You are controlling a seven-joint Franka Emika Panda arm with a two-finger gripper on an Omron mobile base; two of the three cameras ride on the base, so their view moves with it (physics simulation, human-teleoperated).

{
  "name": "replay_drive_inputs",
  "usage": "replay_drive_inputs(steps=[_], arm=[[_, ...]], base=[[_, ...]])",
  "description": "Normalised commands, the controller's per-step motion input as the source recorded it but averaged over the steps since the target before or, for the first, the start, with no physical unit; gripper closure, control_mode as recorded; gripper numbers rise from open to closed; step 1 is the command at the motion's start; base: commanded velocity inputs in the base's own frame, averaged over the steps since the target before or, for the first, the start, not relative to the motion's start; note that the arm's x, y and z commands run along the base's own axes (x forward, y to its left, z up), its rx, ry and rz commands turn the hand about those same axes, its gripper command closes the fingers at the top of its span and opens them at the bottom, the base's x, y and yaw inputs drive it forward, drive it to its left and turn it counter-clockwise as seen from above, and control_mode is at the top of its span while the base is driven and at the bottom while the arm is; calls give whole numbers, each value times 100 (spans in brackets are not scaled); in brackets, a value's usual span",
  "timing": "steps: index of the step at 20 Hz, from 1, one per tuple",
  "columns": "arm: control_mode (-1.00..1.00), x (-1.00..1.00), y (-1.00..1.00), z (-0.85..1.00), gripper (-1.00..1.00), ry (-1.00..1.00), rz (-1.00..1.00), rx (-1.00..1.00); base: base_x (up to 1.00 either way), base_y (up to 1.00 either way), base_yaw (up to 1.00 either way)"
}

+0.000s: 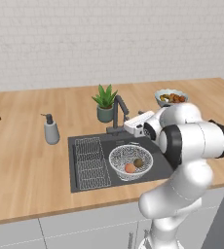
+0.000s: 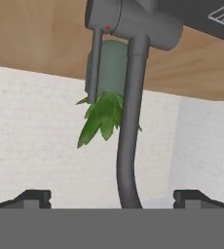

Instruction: Put the colander in the sink, put the peach, kiwi in the colander, and turn on the sink faucet and pour water over the colander.

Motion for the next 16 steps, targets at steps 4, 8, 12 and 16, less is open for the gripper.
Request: replay_drive_inputs(steps=[4,8,12,16], arm=[[-100,31,0,-32,-100,8,0,-5],[-100,28,-4,-43,-100,7,0,-5],[-100,35,-3,-25,-100,7,0,-1],[-100,41,-2,-16,-100,1,0,9]], base=[[0,0,0],[0,0,0],[0,0,0],[0,0,0]])
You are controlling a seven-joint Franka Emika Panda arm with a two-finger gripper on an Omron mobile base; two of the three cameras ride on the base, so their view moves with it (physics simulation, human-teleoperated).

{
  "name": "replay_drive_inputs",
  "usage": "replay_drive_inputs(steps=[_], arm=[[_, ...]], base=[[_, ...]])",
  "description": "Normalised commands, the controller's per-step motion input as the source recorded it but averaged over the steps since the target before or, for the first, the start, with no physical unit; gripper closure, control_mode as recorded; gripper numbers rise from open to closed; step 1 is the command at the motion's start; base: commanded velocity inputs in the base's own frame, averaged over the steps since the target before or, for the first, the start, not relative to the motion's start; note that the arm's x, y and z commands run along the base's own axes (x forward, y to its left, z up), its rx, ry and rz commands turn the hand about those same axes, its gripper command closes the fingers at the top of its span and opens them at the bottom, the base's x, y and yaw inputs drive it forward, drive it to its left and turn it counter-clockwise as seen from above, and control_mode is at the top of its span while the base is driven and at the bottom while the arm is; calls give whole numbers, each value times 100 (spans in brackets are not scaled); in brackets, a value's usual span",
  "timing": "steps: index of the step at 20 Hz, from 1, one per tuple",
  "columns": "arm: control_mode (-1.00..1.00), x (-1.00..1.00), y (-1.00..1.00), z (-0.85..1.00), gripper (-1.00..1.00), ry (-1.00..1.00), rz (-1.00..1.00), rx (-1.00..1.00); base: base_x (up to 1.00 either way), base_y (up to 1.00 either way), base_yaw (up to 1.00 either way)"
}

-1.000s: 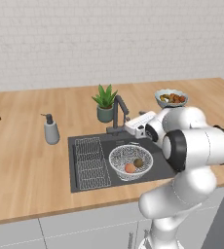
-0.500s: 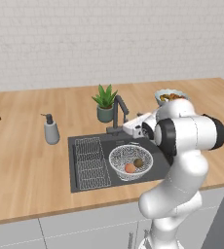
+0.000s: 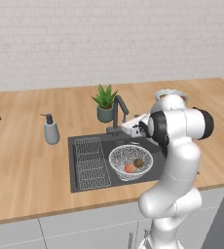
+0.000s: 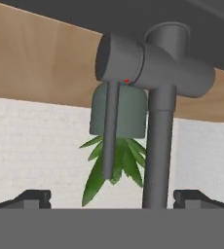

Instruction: Put the colander in the sink, put the peach, kiwi in the colander, and turn on the sink faucet and pour water over the colander.

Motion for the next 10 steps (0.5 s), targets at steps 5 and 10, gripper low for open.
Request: replay_drive_inputs(steps=[5,10], arm=[[-100,44,0,-14,-100,0,0,10],[-100,45,0,-28,-100,0,0,4]], base=[[0,0,0],[0,0,0]])
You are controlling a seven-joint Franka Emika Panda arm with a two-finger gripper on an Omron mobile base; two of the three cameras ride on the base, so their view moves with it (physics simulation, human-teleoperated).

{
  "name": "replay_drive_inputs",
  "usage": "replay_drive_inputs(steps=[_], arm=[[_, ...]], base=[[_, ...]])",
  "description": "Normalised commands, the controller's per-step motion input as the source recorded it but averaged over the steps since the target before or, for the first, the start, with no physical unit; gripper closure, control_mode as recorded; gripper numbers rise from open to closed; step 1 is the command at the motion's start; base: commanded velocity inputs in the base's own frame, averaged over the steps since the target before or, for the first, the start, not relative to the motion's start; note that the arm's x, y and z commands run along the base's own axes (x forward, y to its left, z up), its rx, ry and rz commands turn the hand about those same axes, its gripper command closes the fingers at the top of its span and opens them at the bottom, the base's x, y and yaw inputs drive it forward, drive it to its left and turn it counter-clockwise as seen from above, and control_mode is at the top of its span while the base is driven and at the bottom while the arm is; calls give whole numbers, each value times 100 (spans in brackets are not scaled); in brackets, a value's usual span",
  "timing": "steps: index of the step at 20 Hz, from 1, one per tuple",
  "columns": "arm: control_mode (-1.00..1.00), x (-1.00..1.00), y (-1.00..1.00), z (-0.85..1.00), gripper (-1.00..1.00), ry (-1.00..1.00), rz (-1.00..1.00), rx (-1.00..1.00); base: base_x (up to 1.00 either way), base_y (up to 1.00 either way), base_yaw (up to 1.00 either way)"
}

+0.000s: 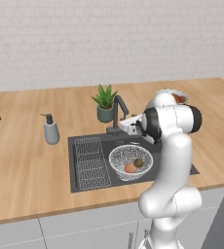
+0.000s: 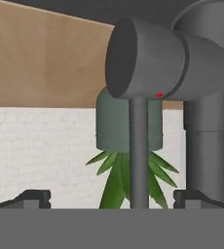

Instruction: Put the colander in the sink, put the peach, kiwi in the colander, and turn on the sink faucet and pour water over the colander.

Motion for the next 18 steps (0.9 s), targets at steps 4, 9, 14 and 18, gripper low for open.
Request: replay_drive_inputs(steps=[4,9,14,18], arm=[[-100,40,0,-28,-100,0,0,0],[-100,38,1,-16,-100,0,0,0],[-100,34,9,-2,-100,0,-2,0],[-100,30,6,0,-100,0,-6,0]], base=[[0,0,0],[0,0,0],[0,0,0],[0,0,0]])
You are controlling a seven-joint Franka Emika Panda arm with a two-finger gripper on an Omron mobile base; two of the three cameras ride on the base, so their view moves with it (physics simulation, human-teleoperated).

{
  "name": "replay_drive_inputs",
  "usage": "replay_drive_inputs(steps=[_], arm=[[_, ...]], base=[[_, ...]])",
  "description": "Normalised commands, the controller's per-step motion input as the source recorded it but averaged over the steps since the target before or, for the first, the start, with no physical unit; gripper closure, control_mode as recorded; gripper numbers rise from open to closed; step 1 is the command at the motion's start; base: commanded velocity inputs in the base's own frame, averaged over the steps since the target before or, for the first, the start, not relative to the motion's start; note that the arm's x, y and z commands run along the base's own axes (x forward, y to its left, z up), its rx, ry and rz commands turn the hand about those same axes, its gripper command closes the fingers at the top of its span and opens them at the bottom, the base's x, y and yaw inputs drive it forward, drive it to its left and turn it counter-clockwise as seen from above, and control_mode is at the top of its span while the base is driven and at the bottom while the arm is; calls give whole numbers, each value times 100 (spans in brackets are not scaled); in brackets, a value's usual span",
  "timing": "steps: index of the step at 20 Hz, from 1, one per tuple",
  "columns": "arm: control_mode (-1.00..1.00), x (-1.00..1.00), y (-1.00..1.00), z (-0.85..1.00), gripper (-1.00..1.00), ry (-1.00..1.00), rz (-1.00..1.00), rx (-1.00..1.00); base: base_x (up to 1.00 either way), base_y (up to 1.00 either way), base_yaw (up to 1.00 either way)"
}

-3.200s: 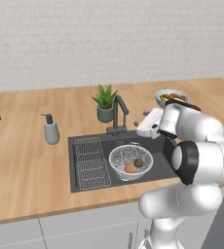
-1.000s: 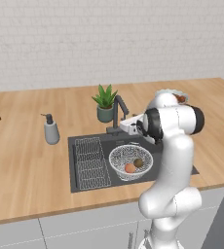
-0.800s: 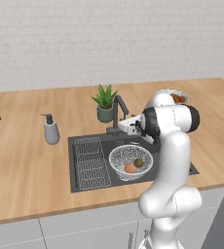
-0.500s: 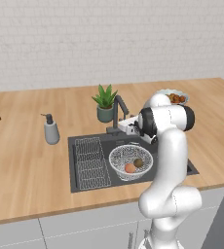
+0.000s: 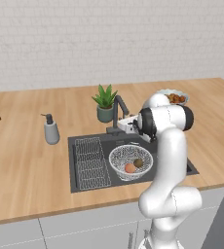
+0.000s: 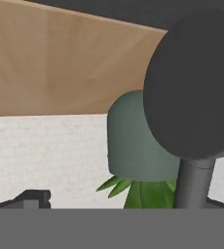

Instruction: Put the colander in the sink, put the peach, kiwi in the colander, and turn on the sink faucet and pour water over the colander.

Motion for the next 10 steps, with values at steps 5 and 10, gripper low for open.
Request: replay_drive_inputs(steps=[5,10], arm=[[-100,22,-3,0,100,0,-10,1],[-100,19,-34,0,100,0,-14,5]], base=[[0,0,0],[0,0,0]])
